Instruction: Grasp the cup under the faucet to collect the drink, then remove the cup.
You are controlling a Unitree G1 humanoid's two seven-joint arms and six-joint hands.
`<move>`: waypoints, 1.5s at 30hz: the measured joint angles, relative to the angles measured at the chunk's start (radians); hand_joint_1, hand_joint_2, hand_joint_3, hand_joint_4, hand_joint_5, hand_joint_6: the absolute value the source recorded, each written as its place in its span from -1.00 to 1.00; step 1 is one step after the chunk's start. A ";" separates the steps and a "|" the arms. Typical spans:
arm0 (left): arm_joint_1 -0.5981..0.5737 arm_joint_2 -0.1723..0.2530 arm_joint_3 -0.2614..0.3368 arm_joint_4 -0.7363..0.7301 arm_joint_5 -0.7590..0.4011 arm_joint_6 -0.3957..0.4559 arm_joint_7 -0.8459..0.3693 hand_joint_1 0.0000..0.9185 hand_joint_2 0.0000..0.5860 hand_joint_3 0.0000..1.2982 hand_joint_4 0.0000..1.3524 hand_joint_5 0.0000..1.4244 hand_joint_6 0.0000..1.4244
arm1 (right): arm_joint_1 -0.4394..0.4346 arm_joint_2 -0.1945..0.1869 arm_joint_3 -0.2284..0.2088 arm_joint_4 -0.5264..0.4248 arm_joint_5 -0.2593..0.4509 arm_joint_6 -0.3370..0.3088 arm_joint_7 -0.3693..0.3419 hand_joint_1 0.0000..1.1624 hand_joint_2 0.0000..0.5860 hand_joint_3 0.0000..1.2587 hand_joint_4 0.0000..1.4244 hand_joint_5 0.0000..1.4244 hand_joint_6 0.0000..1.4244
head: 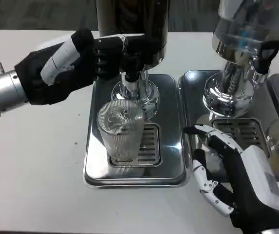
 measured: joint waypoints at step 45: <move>0.088 0.035 -0.047 -0.071 0.038 -0.280 0.094 -1.00 -0.83 -0.73 -0.91 -0.90 -0.90 | -0.089 0.001 -0.014 0.014 0.240 0.045 0.241 -0.01 0.03 -0.94 -1.00 -0.97 -0.79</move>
